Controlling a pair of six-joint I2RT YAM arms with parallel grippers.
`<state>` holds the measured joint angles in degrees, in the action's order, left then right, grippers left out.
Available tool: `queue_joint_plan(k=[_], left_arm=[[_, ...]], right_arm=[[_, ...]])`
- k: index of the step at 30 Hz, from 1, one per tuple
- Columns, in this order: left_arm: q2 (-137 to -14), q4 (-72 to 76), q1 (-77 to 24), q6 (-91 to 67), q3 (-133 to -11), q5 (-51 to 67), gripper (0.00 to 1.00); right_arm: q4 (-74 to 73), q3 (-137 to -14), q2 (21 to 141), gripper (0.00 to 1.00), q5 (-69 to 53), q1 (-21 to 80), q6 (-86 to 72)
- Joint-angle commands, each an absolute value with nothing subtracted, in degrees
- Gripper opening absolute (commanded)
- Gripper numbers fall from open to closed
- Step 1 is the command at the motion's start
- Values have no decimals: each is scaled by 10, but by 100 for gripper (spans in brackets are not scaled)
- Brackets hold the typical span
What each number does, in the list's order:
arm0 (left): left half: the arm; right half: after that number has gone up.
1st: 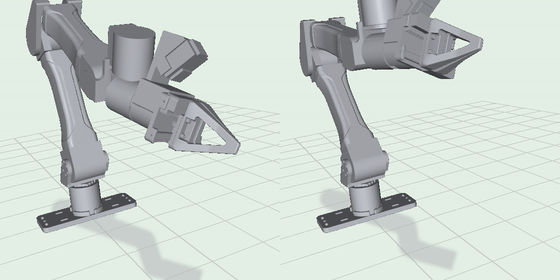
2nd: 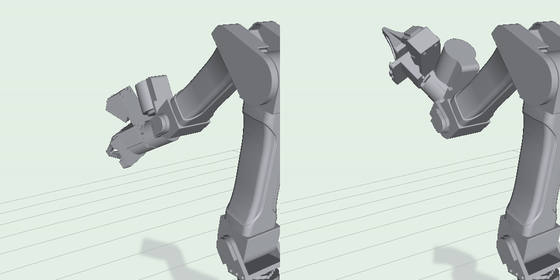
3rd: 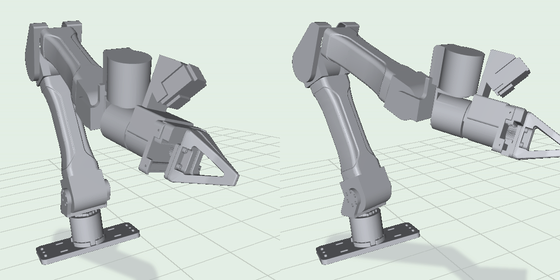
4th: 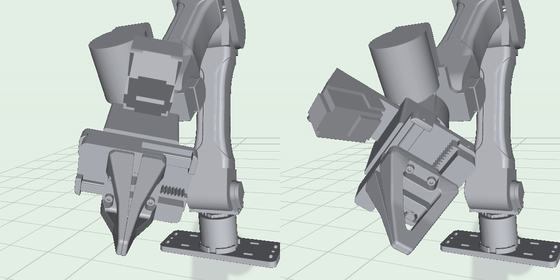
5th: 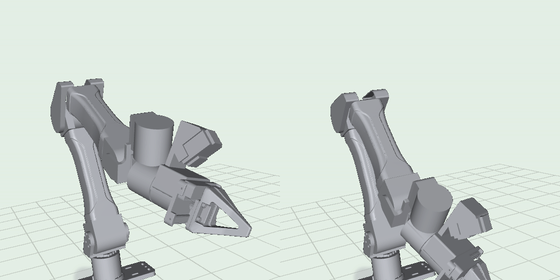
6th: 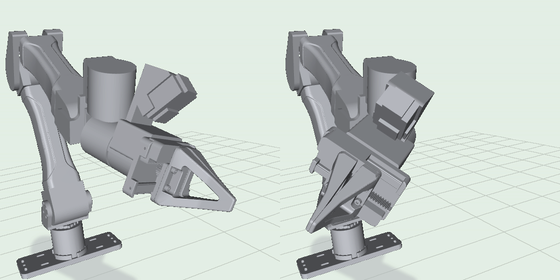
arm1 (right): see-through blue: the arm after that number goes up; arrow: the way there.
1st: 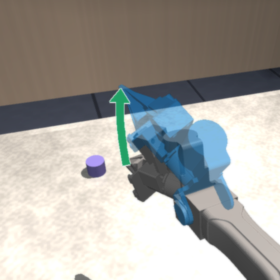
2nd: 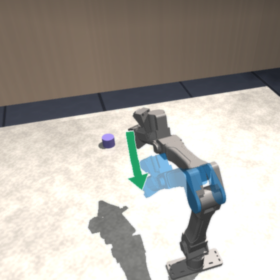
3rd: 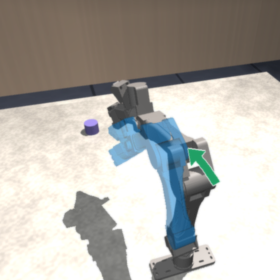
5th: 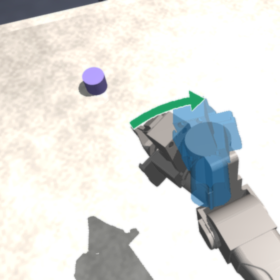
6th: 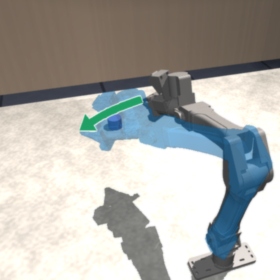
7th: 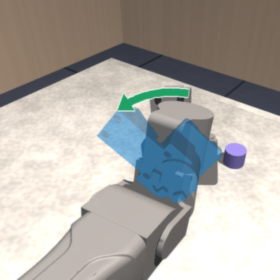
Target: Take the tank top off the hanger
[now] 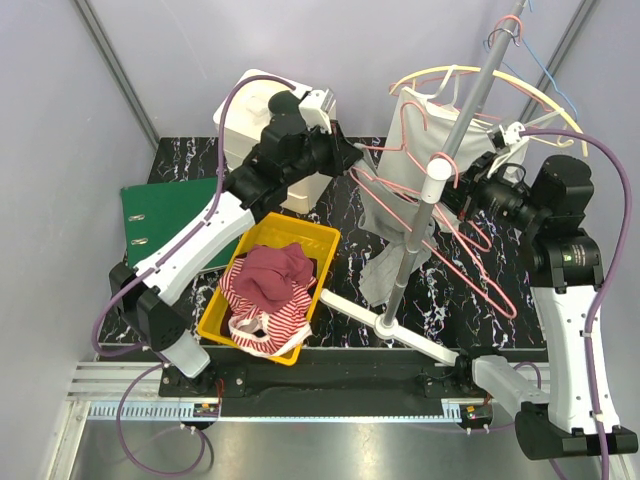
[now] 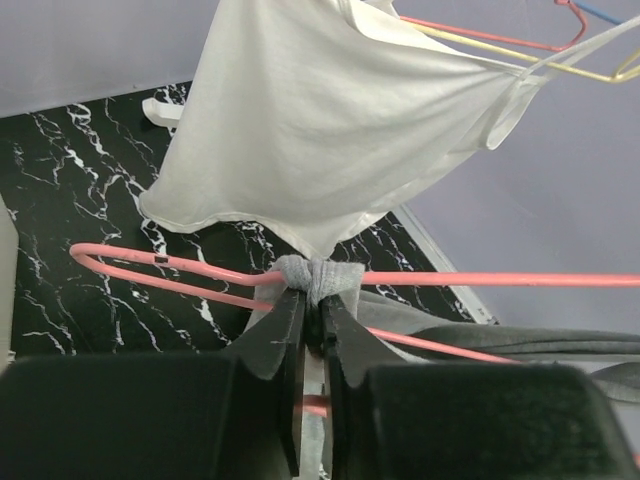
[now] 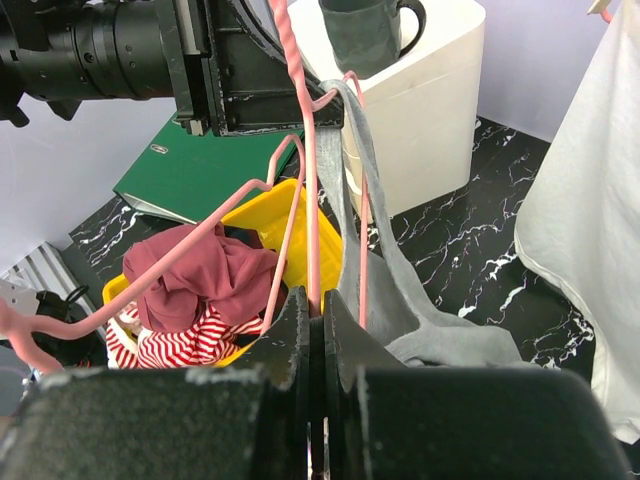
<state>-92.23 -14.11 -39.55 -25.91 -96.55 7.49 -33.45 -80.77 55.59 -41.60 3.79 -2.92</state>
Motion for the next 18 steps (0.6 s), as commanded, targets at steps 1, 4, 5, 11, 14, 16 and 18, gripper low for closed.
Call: queue_joint_plan(k=[1,4,5,11,14,16,18], left_arm=[[-880,-141,-385,-227,-982,44,2],[-877,-163,-368,-214,-995,12,0],[-878,-170,-359,-211,-1000,2,0],[-906,-213,-322,-180,-1059,-47,0],[-924,-227,-311,-170,-1077,-63,0],[-930,-233,-305,-185,-1069,-53,0],[-935,-233,-306,-196,-1060,-28,0]], right_arm=[[-299,-801,531,0,-431,37,-37],[-301,-788,511,0,-439,37,-35],[-301,-781,505,0,-441,38,-35],[-300,-767,477,0,-454,37,-54],[-294,-767,463,0,-447,37,-66],[-267,-763,457,0,-451,37,-82],[-249,-763,457,0,-440,37,-102]])
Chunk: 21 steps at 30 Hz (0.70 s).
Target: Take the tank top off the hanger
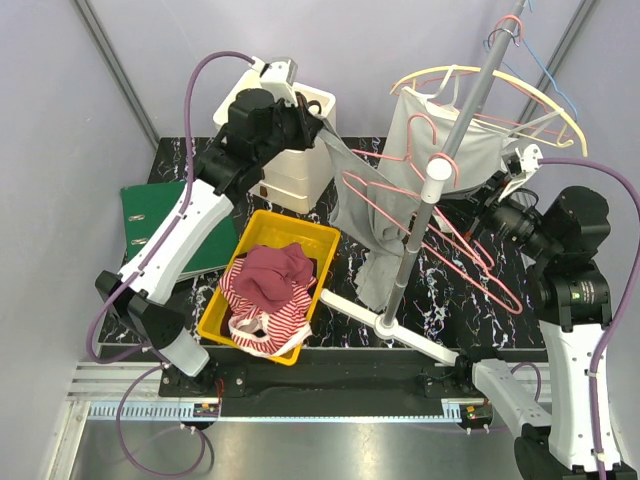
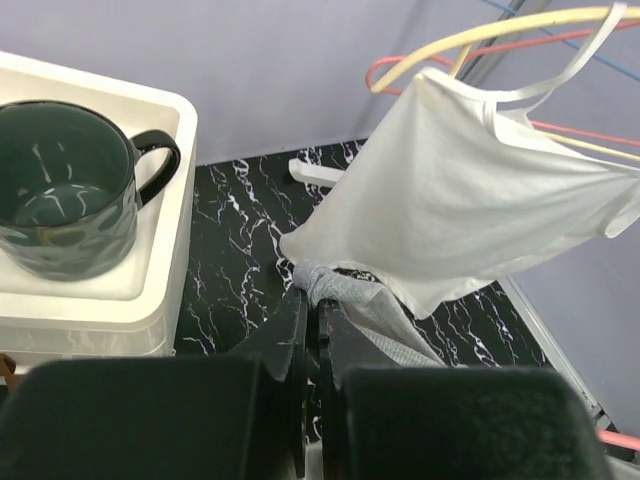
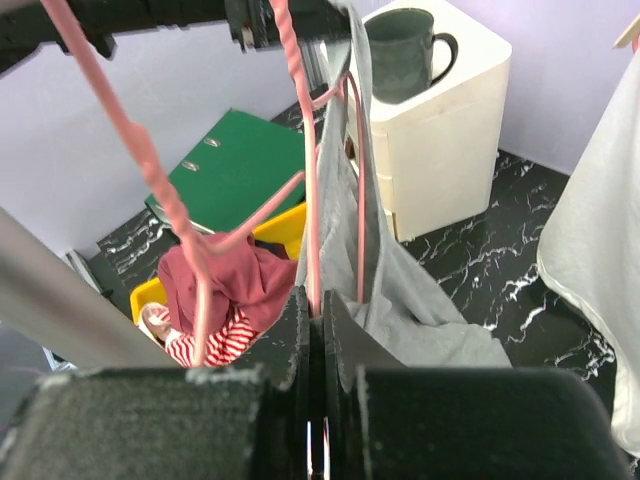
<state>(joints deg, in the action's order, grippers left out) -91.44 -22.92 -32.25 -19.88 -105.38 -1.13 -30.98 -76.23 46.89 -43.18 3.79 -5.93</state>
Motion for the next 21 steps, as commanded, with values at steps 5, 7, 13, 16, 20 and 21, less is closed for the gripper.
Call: queue_joint_plan(k=[5,7,13,16,20,21], left_arm=[[-915,-214,-305,-221,-992,-4,0],[-904,-205,-306,-226,-967,-4,0],[-897,-206,-306,-227,-940,52,1],[-876,-181,-306,-221,-911,137,24],[-792,-160,-306,-215,-856,115,64],[-776,-158,-306,-209,-844,108,70]], right_arm=[[-224,-755,457,0,-398,36,-125],[-218,-752,453,0,-389,37,-127],[-194,-741,449,0,-403,37,-149],[-193,-742,458,0,-403,37,-142],[-192,-740,469,0,-399,37,-131],[-192,-743,473,0,-401,37,-130]])
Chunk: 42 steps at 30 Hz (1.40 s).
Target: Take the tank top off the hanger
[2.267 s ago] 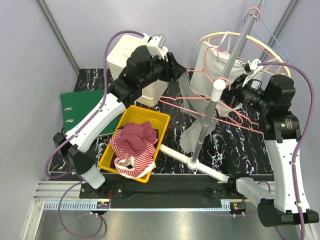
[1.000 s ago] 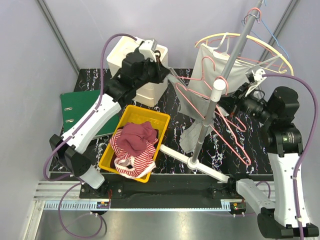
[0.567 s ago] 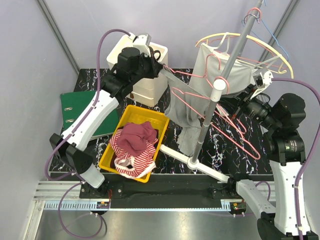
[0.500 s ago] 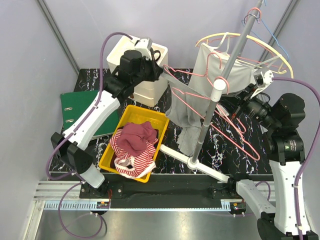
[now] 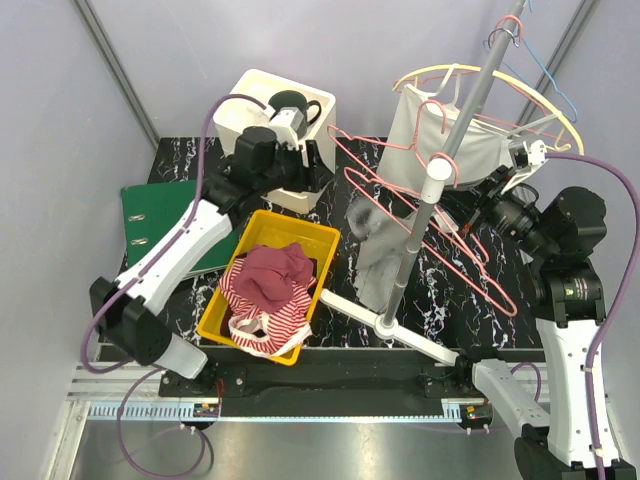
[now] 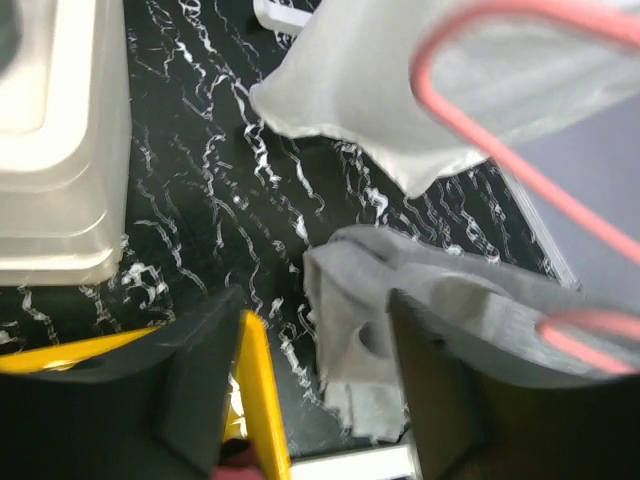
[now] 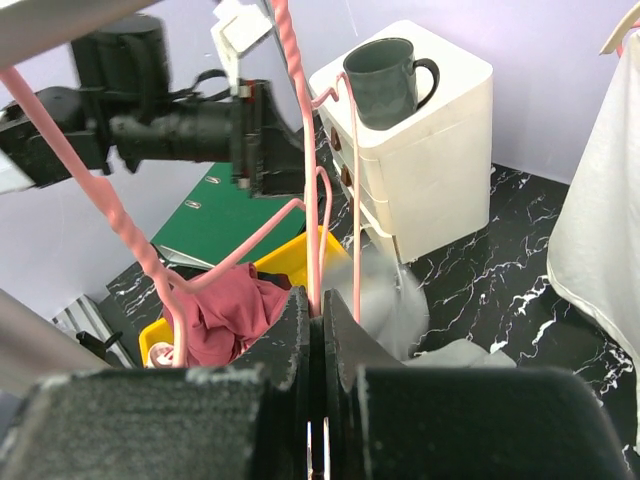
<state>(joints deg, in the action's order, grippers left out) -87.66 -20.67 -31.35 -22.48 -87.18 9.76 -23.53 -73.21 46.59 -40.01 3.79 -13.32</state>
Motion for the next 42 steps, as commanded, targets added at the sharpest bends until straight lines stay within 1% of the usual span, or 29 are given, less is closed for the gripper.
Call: queue_joint_plan(k=[1,5,6,7,10,13,19,23,32,35,36,38,39,41,42], left_arm=[[-761,-157,-306,-202,-845,106,71],[-710,-162,-306,-157,-879,134,71],[-706,-155,-307,-149,-891,151,72],[-705,-142,-307,-142,-895,206,75],[-727,-109,-311,-132,-931,305,76],[-769,-105,-328,-107,-972,336,76],[-829,-115,-402,12,-1019,342,79],[-863,-120,-413,2,-1069,320,79],[-910,-106,-447,-47,-1103,344,78],[-923,-112,-451,-55,-1113,354,73],[-929,-116,-451,-58,-1116,356,67],[-936,-120,-451,-62,-1120,370,53],[-941,-124,-451,-65,-1122,372,41],[-947,-137,-451,-67,-1129,374,27],[-948,-142,-451,-67,-1137,371,16]], right_arm=[[-193,-747,477,0,-404,37,-130],[-193,-757,494,0,-422,36,-129],[-194,-757,495,0,-427,37,-128],[-193,-757,496,0,-431,37,-125],[-194,-755,497,0,-453,37,-113],[-195,-759,505,0,-470,37,-105],[-195,-751,507,0,-504,36,-109],[-196,-748,507,0,-518,37,-112],[-199,-743,509,0,-548,37,-105],[-200,-744,507,0,-555,37,-105],[-200,-743,505,0,-559,37,-105],[-200,-742,504,0,-562,37,-106],[-200,-741,501,0,-562,37,-107],[-200,-737,497,0,-556,37,-107],[-201,-737,496,0,-551,37,-108]])
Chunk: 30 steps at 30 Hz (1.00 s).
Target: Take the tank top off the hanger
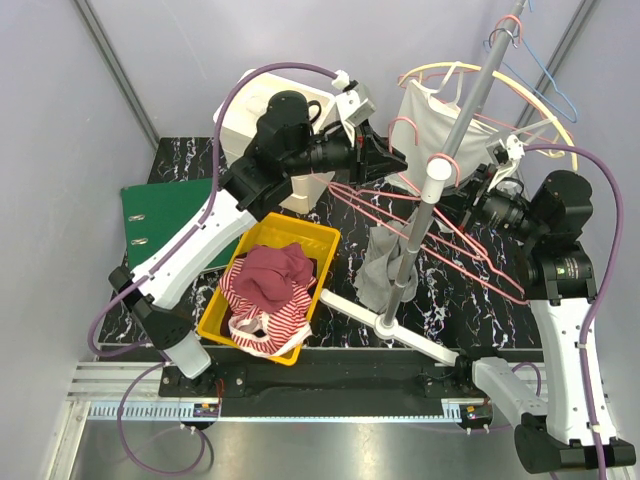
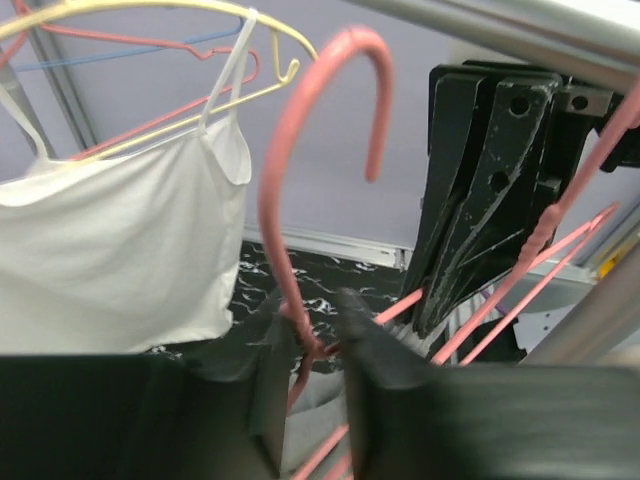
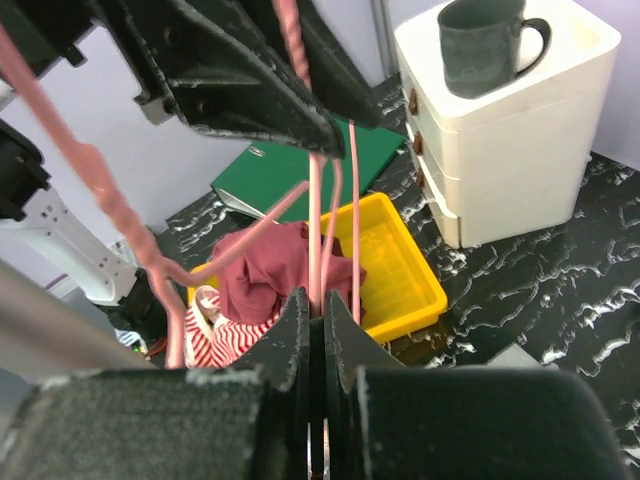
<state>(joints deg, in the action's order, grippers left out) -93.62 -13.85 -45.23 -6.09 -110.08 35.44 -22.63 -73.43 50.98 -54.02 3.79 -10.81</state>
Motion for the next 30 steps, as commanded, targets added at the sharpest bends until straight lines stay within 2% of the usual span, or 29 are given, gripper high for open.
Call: queue_joint_plan(k=[1,2,3,6,7,11,14,18,21,25,30], left_arm=[[-949,-148,-451,-67,-1141,360,7],[-945,-155,-451,-67,-1143,353,0],[-942,-157,-451,-66,-1140,343,0],[-927,-173,-457,-45,-1136,309,0],[-923,-189,-459,-27,-1136,278,0],[-904,-225,-469,21,-1138,219,0],[-894,-263,-481,76,-1144,172,0],[-859,-289,-508,192,-1118,135,0],[-831,-303,-508,250,-1102,146,0],[-844,-425,-508,329,-1165,151,0],[-874,-533,-507,355,-1219,131,0]], right_arm=[[-203,-732,494,1,-542,38,-110],[-205,-729,488,3,-514,37,-112],[-209,-725,485,6,-501,37,-114],[-219,-706,473,28,-448,37,-129],[-224,-702,469,43,-428,37,-133],[-274,-694,452,66,-309,37,-148],[-311,-693,429,79,-238,37,-143],[-345,-713,403,89,-181,37,-122],[-361,-728,398,91,-180,37,-113],[-372,-729,396,93,-182,36,-103],[-381,-729,394,95,-180,36,-100]])
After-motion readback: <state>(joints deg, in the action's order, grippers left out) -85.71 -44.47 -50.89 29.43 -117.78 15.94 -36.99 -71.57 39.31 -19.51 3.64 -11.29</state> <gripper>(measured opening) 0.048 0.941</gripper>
